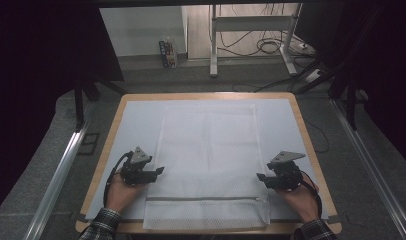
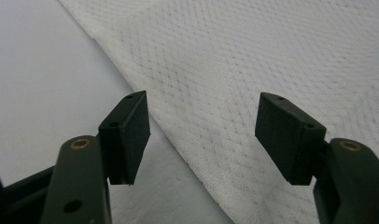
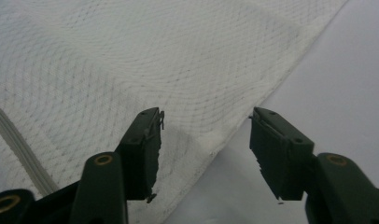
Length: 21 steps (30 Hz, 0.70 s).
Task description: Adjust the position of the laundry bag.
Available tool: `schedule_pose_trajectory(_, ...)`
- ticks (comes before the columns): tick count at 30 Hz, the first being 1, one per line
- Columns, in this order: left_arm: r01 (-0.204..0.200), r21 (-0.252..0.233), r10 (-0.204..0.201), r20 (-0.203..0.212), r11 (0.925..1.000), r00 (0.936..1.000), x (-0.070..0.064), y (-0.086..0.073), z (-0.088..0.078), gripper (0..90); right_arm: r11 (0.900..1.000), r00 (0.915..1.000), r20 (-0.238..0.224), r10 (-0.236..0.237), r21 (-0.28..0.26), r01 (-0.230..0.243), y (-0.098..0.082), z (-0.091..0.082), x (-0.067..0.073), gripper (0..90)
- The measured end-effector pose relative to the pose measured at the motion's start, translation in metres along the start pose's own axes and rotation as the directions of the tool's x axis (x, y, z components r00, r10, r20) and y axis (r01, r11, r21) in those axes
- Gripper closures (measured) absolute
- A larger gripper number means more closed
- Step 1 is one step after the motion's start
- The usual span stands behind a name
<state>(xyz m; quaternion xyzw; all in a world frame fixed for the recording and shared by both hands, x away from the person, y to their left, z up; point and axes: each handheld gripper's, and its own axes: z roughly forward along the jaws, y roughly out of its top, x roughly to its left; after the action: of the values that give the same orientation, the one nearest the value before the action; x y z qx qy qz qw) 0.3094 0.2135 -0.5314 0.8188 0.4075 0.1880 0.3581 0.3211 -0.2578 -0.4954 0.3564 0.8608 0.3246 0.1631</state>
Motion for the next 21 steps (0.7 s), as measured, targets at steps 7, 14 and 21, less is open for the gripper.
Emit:
schedule_pose_trajectory(7, -0.016, 0.018, 0.016, 0.013, 0.9997, 0.9998, -0.001, 0.000, 0.002, 34.1, 1.000, 0.9999, -0.015, 0.006, 0.008, -0.006, -0.005, -0.004, 0.001, 39.0)
schedule_pose_trajectory(14, -0.001, 0.016, 0.000, 0.023, 0.9999, 0.9997, -0.001, -0.001, -0.001, 29.6, 1.000, 0.9995, -0.020, 0.023, 0.009, -0.023, -0.012, -0.008, 0.001, 37.2)
schedule_pose_trajectory(21, 0.009, 0.011, -0.009, 0.008, 0.9999, 0.9999, -0.004, -0.002, -0.004, 19.8, 1.000, 0.9993, -0.027, 0.026, 0.017, -0.025, -0.016, -0.011, 0.002, 33.9)
